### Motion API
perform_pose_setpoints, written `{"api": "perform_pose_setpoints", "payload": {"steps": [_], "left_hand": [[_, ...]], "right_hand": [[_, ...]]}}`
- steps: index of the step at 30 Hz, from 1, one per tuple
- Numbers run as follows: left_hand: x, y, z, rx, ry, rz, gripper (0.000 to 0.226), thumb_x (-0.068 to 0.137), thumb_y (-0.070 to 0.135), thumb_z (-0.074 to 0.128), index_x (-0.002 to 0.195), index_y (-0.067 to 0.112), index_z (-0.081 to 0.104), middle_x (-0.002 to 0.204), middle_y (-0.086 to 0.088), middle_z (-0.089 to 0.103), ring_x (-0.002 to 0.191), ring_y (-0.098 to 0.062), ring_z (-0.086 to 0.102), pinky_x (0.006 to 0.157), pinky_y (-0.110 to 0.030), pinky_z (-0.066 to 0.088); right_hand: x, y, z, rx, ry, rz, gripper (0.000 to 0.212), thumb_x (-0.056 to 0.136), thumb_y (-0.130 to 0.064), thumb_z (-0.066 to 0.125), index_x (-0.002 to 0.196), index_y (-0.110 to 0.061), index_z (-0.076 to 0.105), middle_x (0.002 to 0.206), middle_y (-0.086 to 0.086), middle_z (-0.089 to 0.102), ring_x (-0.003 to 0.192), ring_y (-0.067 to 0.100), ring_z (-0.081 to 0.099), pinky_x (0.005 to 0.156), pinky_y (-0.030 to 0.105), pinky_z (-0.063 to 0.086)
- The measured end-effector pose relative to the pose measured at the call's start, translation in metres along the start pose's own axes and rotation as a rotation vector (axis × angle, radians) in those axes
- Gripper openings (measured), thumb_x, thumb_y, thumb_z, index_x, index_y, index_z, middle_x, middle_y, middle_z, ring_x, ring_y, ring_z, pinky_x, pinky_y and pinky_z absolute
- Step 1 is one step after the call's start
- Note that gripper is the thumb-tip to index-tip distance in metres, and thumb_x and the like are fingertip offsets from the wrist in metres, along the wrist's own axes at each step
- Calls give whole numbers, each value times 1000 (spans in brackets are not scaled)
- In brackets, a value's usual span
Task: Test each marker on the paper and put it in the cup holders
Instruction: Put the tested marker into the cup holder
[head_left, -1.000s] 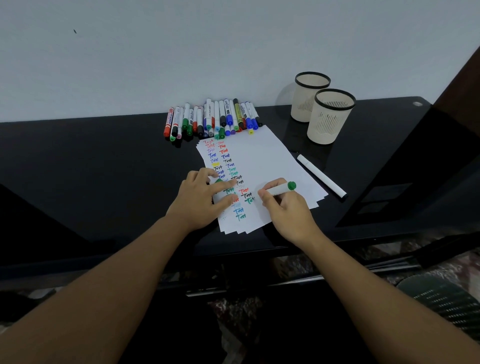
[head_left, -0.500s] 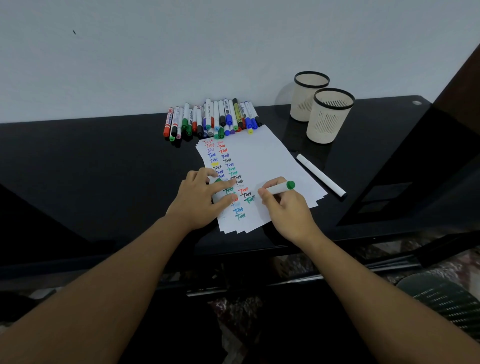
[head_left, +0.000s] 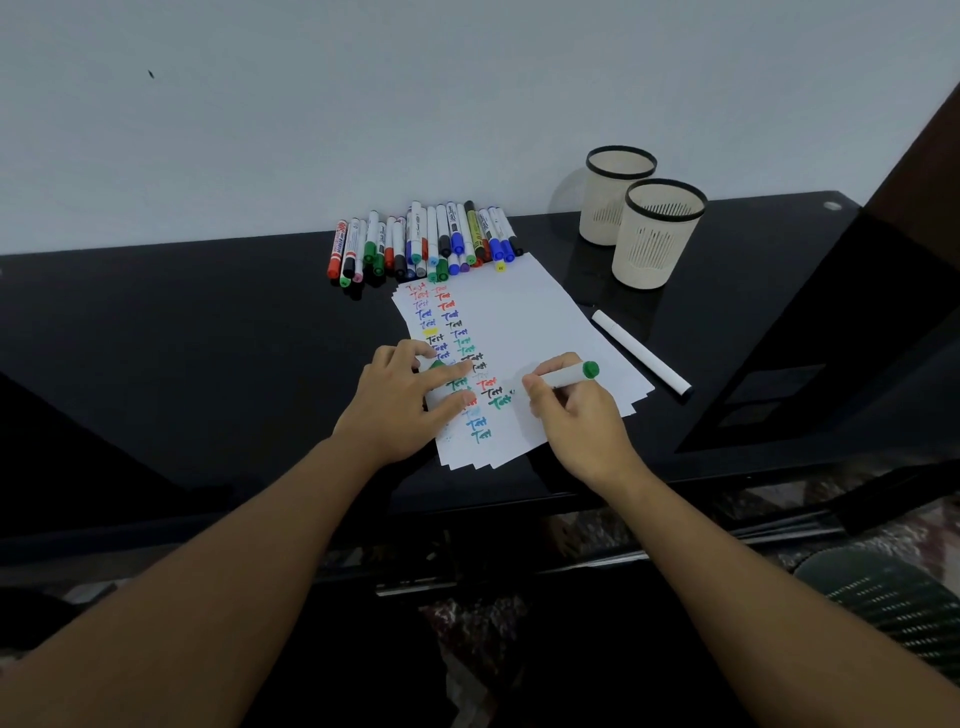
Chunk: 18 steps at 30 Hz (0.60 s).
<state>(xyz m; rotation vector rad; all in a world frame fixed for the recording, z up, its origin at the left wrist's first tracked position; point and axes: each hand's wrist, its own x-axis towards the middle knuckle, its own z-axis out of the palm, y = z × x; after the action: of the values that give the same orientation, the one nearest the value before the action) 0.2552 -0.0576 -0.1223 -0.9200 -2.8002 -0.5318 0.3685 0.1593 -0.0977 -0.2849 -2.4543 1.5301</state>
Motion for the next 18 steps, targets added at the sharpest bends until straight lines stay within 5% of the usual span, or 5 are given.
{"api": "perform_pose_setpoints", "payload": {"steps": [5, 8, 11, 14, 18], "left_hand": [[-3, 1, -3, -141, 82, 3, 59, 98, 56, 47, 154, 45, 33, 125, 5, 42, 108, -13, 40, 97, -35, 40], [-4, 0, -3, -147, 134, -101, 54, 98, 45, 58, 149, 30, 46, 121, 3, 44, 108, -14, 39, 97, -35, 42], [-3, -1, -1, -130, 129, -147, 39, 97, 43, 60, 130, 21, 62, 115, 4, 48, 105, -15, 39, 97, -41, 44], [-2, -1, -2, -172, 118, -133, 29, 100, 38, 58, 122, 20, 64, 111, 4, 50, 103, -15, 42, 92, -37, 44], [-2, -1, -6, -233, 129, -114, 21, 100, 33, 58, 118, 23, 63, 110, 6, 58, 100, -13, 49, 87, -33, 46]], "right_hand": [[-4, -6, -3, 192, -14, -13, 10, 104, -38, 58, 113, -36, 62, 77, -16, 65, 76, 0, 64, 75, 13, 47], [-3, -5, -1, 171, -32, -21, 8, 106, -34, 57, 106, -33, 64, 74, -10, 65, 74, 7, 62, 79, 22, 46], [0, -2, -5, 146, -123, 11, 37, 107, -11, 50, 127, -42, 56, 104, -15, 71, 93, 20, 65, 81, 25, 45], [4, -3, -12, 109, -259, 35, 73, 101, 3, 40, 153, -48, 34, 150, -16, 50, 131, 7, 51, 88, 8, 41], [10, -13, -13, 192, -131, 35, 41, 109, -18, 44, 142, -40, 54, 142, -8, 56, 127, 8, 57, 105, 23, 42]]}}
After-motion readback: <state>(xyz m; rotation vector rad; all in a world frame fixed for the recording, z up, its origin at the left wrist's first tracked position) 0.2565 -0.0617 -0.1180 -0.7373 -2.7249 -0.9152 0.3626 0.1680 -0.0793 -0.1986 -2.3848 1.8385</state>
